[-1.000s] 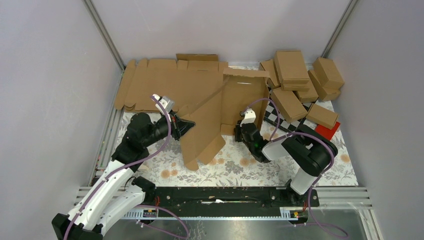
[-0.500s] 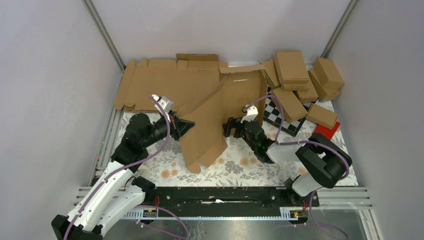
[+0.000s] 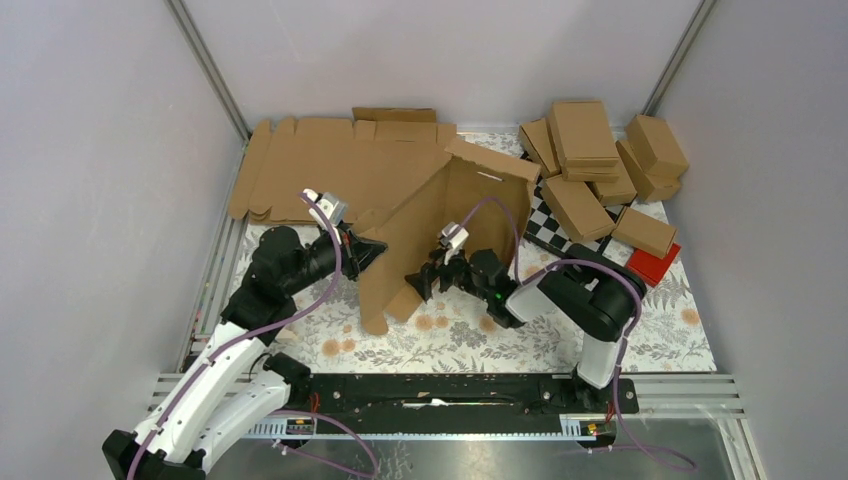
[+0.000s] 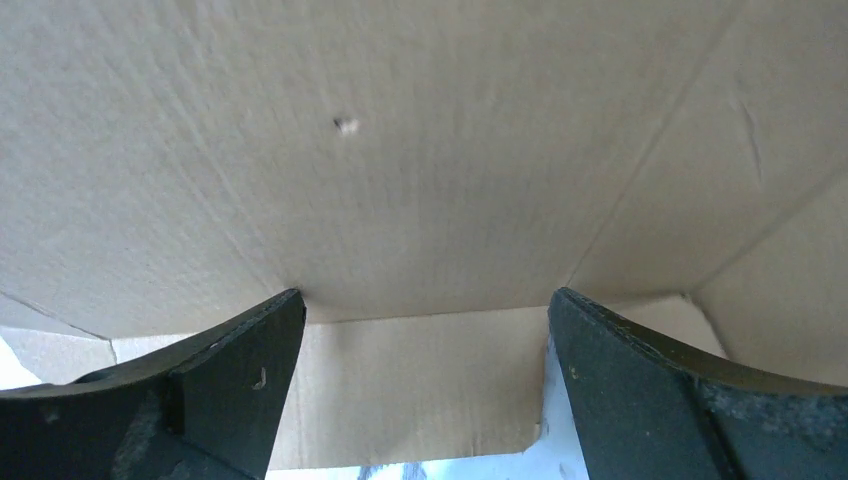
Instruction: Fold the paper box
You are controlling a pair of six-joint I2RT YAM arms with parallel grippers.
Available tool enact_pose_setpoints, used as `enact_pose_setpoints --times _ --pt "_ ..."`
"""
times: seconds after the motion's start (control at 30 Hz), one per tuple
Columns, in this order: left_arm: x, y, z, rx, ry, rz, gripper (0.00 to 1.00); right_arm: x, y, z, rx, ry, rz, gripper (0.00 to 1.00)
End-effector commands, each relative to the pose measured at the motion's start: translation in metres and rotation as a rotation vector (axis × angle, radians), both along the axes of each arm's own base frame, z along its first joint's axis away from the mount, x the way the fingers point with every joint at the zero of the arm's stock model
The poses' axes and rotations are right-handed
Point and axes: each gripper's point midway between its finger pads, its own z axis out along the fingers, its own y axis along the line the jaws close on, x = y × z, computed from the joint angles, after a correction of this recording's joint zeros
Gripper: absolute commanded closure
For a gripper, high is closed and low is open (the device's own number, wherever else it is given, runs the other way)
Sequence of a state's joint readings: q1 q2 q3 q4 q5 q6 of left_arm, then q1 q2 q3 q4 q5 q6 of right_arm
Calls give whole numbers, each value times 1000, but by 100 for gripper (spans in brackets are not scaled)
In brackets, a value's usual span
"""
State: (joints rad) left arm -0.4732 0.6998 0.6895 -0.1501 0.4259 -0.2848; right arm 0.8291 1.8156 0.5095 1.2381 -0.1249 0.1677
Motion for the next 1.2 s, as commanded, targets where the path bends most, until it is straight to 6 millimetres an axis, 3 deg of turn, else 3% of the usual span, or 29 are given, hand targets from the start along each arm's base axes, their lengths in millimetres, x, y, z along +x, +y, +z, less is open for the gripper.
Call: enact_pose_setpoints --times 0.0,0.17,0.33,0.47,0.73,1.17 --pt "-2 2 17 1 -26 7 100 18 31 15 -31 -112 56 0" --pt "-2 4 16 6 -26 17 100 38 27 3 -46 -82 -80 0" --pt "0 4 16 11 -24 19 100 48 15 -14 -209 -171 -222 0" --pt "1 5 18 14 -29 29 100 33 -7 -9 -188 -282 -315 1" --pt "4 8 16 21 -36 51 100 12 -32 1 -149 -283 -322 0" --pt "9 16 14 49 -38 102 100 6 -55 19 -120 -346 -432 0"
